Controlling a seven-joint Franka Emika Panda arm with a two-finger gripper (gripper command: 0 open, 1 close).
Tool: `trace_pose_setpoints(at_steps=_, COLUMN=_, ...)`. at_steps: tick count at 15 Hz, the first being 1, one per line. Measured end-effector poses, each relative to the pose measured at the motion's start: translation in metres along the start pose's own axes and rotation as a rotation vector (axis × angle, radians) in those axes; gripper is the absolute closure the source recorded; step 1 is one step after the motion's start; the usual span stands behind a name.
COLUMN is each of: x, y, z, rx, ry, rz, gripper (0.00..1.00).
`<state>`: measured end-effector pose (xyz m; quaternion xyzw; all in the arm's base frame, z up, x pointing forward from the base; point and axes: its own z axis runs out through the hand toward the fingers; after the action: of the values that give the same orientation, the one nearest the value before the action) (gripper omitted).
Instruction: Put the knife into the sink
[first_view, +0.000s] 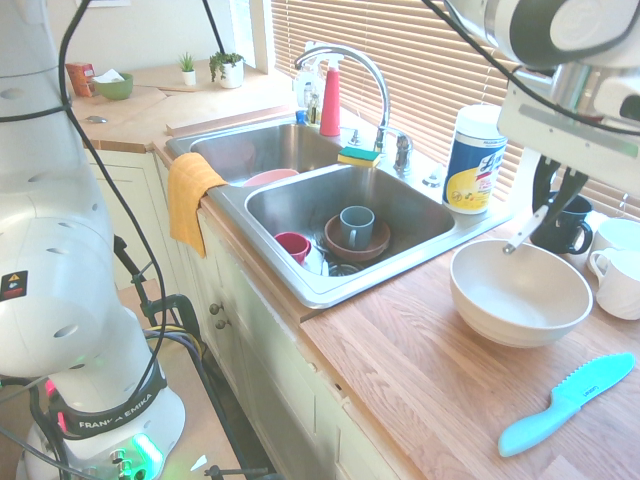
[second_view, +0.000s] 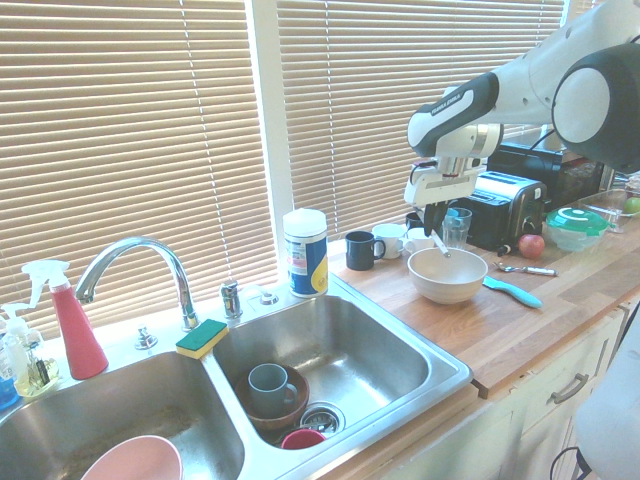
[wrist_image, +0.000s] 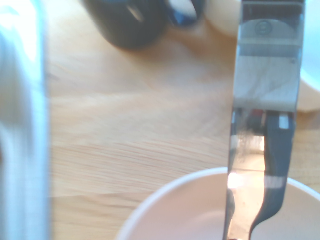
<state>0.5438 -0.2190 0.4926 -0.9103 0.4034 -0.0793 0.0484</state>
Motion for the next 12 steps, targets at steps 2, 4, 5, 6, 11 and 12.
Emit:
trace_pose_setpoints(at_steps=2, x=-0.018, y=-0.022, z=-0.024, rx=0.011, ry=0.031, rz=-0.011, gripper=1.00)
trace_pose_setpoints(at_steps=4, x=-0.048, y=-0.050, z=-0.037, rx=0.015, ry=0.045, rz=-0.030, gripper=1.00)
trace_pose_setpoints(at_steps=5, x=-0.066, y=-0.064, z=-0.040, rx=0.014, ry=0.047, rz=-0.034, gripper=1.00)
trace_pose_setpoints(at_steps=6, x=-0.085, y=-0.079, z=-0.038, rx=0.009, ry=0.042, rz=-0.035, gripper=1.00)
trace_pose_setpoints(at_steps=11, x=-0.184, y=-0.148, z=-0.007, rx=-0.040, ry=0.032, rz=-0.016, gripper=1.00)
trace_pose_setpoints(at_steps=12, x=-0.201, y=-0.157, z=0.002, rx=-0.046, ry=0.034, rz=-0.010, gripper=1.00)
